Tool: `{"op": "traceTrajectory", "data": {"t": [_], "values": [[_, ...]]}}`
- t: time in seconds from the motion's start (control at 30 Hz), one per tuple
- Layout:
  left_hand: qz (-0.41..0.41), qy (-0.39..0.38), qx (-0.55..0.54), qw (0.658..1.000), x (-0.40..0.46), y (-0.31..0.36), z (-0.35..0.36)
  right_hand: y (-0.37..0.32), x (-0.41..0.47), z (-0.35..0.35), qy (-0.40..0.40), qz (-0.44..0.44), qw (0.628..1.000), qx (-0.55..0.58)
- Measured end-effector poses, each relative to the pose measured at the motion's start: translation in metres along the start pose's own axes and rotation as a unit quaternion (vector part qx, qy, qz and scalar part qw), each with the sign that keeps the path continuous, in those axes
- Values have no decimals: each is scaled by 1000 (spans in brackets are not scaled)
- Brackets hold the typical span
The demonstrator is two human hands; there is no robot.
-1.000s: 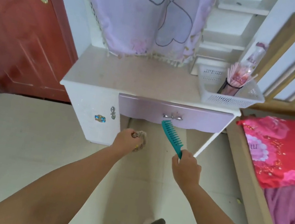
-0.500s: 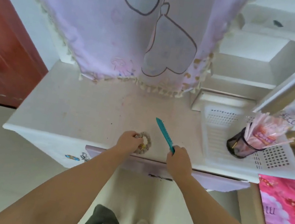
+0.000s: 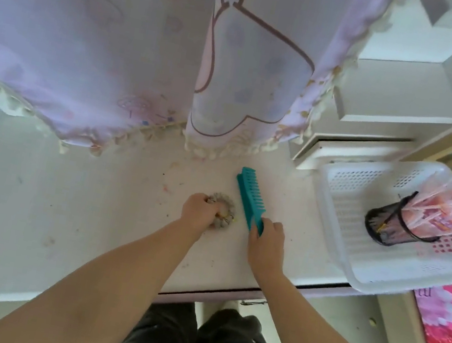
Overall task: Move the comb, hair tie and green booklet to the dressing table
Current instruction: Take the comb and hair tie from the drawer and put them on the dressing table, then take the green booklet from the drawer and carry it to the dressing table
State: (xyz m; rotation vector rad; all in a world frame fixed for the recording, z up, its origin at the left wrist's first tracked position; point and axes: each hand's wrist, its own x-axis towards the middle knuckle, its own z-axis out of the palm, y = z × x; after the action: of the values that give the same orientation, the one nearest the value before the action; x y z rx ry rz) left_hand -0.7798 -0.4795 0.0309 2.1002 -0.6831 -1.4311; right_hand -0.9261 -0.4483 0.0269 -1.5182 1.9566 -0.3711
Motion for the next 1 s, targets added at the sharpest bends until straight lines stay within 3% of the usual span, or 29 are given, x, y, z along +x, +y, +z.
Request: {"op": "traceTrajectory", "data": {"t": [0.17, 0.37, 0.57, 0.67, 0.8, 1.0], "values": [[21, -1, 70, 997, 1, 1, 1, 10, 13, -13, 38, 38, 999, 1], [96, 45, 241, 965, -7, -2, -1, 21, 12, -14, 11, 27, 990, -140], [118, 54, 278, 952, -11, -9, -12, 23, 14, -21, 17, -1, 986, -167], [169, 65, 307, 934, -18, -5, -19, 15, 23, -30, 33, -80, 979, -185], [277, 167, 389, 863, -41, -10, -20, 3, 27, -38, 32, -239, 937, -253], [229, 273, 450, 819, -95, -69, -8, 9, 3, -40, -7, -411, 868, -280]]}}
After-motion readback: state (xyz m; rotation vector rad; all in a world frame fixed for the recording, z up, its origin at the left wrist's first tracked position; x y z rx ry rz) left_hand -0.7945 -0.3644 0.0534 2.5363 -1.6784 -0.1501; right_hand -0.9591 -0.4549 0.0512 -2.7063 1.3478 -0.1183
